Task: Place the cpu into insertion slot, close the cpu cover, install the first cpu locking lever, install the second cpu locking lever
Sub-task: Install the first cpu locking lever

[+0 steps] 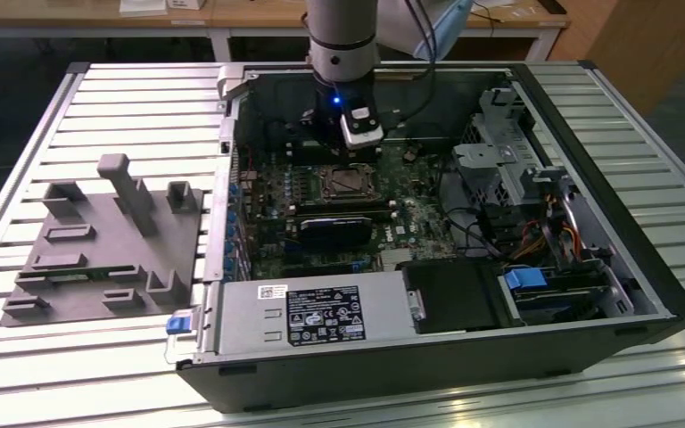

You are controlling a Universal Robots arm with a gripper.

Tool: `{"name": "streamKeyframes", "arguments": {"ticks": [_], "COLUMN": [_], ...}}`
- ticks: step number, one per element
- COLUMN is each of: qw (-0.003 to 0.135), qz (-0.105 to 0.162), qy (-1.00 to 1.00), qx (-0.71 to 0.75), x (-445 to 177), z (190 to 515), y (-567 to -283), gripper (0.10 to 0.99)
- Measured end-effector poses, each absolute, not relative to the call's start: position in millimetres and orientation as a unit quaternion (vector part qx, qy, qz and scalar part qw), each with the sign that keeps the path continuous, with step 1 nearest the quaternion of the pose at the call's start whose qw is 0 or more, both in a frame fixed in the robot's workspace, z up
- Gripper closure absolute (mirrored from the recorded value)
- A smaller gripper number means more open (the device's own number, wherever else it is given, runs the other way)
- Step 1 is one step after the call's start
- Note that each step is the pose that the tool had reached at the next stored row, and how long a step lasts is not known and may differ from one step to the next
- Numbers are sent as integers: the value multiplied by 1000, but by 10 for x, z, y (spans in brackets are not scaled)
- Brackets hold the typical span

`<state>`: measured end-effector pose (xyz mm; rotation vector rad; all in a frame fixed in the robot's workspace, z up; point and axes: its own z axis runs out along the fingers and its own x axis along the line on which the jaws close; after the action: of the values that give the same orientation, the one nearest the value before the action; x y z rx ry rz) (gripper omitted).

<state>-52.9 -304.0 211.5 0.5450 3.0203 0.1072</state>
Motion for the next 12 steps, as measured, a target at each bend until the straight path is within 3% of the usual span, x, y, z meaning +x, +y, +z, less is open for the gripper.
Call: {"name": "streamKeyframes", "arguments": {"ticks": [12], "qw": [36], "qz": [31], "qy": [983], "qx": [178], "x": [-499], "z": [2105], "y": [-3187], "gripper": [984]}}
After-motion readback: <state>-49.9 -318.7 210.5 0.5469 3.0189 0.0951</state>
